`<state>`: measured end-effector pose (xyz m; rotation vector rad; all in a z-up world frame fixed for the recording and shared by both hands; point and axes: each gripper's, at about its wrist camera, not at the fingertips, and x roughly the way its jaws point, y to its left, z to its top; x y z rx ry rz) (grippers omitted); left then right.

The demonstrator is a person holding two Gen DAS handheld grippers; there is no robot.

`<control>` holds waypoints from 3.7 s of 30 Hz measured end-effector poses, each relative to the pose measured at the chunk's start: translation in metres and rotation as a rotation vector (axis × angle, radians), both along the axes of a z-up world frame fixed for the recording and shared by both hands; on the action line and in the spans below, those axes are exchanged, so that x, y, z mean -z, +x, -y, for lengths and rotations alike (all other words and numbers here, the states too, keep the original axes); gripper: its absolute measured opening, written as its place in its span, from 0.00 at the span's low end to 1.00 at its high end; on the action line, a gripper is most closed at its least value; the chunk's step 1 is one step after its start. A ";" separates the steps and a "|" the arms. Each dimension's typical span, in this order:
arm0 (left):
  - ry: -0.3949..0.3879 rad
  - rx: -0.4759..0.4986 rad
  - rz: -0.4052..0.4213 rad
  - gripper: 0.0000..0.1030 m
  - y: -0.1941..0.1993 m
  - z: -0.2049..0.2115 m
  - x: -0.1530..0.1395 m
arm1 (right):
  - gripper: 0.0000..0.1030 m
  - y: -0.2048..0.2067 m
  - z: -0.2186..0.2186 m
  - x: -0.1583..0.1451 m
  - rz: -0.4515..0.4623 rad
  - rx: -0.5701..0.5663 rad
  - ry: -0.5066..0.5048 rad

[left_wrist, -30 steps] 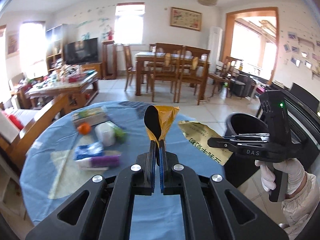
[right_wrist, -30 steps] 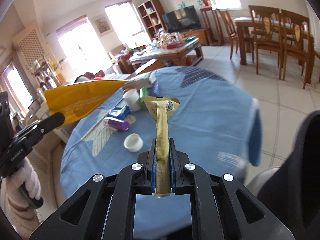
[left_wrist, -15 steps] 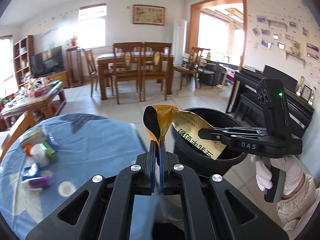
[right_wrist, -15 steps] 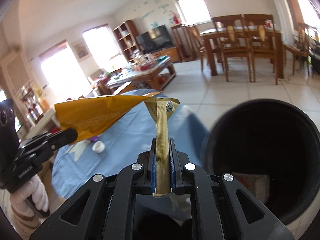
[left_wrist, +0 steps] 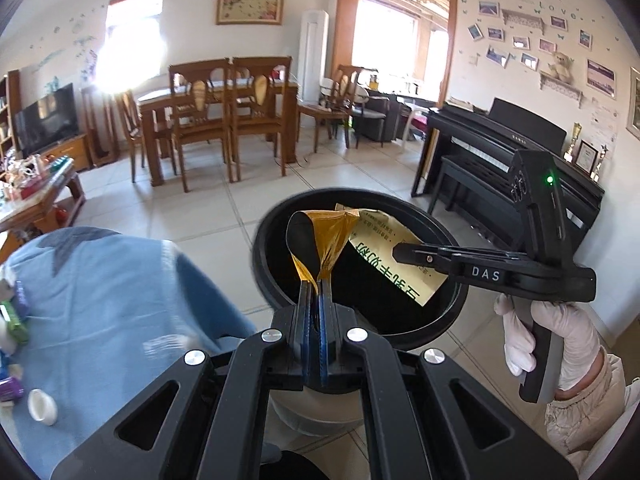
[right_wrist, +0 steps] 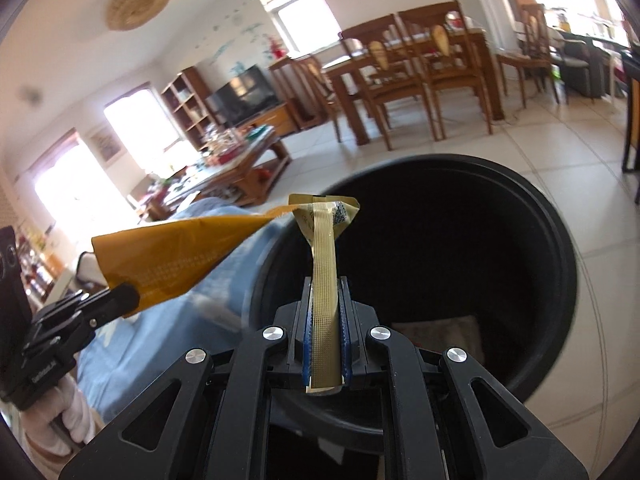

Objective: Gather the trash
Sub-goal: 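Open both tools over the black bin to drop the tube and wrapper, then move both open tools back over the table, then grasp the purple spray bottle with the left tool while the right tool grasps the white lid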

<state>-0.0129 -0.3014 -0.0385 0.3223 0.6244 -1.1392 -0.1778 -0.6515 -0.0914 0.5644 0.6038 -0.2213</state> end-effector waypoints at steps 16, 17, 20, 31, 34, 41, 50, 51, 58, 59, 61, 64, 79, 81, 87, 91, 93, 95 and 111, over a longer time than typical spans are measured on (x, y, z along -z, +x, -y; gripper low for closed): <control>0.083 0.011 -0.041 0.04 0.013 0.055 0.051 | 0.11 -0.024 0.040 0.040 -0.038 0.121 0.016; 0.087 0.013 -0.044 0.04 0.013 0.056 0.053 | 0.11 -0.026 0.037 0.040 -0.038 0.122 0.014; 0.096 0.011 -0.046 0.05 0.012 0.057 0.057 | 0.11 -0.027 0.038 0.040 -0.033 0.128 0.012; 0.103 0.005 -0.041 0.10 0.012 0.053 0.056 | 0.54 -0.042 0.026 0.034 0.006 0.159 0.018; 0.088 -0.003 -0.052 0.20 0.011 0.046 0.052 | 0.56 -0.042 0.025 0.032 0.007 0.156 0.015; 0.009 -0.034 -0.001 0.77 0.003 0.024 0.032 | 0.64 -0.036 0.013 0.018 0.024 0.138 -0.006; -0.054 -0.090 0.001 0.89 0.006 -0.016 0.011 | 0.72 -0.015 -0.024 -0.006 0.042 0.078 -0.044; -0.061 -0.102 0.004 0.89 0.008 -0.022 0.010 | 0.75 -0.012 -0.029 -0.009 0.044 0.069 -0.047; -0.088 -0.221 -0.007 0.92 0.028 -0.080 0.004 | 0.75 0.026 -0.076 -0.026 0.048 -0.045 -0.083; -0.091 -0.234 -0.008 0.92 0.032 -0.086 0.004 | 0.75 0.032 -0.085 -0.028 0.047 -0.065 -0.087; -0.101 -0.267 -0.014 0.92 0.038 -0.103 0.003 | 0.75 0.044 -0.100 -0.033 0.045 -0.095 -0.094; -0.115 -0.309 -0.020 0.92 0.048 -0.128 0.002 | 0.75 0.062 -0.126 -0.037 0.038 -0.150 -0.108; -0.011 -0.370 -0.005 0.92 0.106 -0.234 0.014 | 0.87 0.134 -0.245 -0.038 -0.012 -0.482 -0.169; 0.007 -0.367 -0.003 0.92 0.117 -0.248 0.015 | 0.87 0.145 -0.258 -0.034 -0.024 -0.514 -0.171; 0.052 -0.347 0.009 0.92 0.147 -0.273 0.017 | 0.87 0.174 -0.285 -0.021 -0.054 -0.597 -0.174; 0.121 -0.294 0.026 0.92 0.172 -0.277 0.022 | 0.87 0.198 -0.302 -0.014 -0.067 -0.647 -0.183; 0.168 -0.250 0.046 0.92 0.185 -0.275 0.025 | 0.87 0.206 -0.307 -0.012 -0.071 -0.669 -0.191; 0.217 -0.206 0.070 0.92 0.196 -0.271 0.028 | 0.85 0.217 -0.314 -0.008 -0.077 -0.696 -0.201; 0.350 0.049 0.027 0.64 0.244 -0.252 0.057 | 0.70 0.269 -0.343 0.012 -0.173 -0.810 -0.252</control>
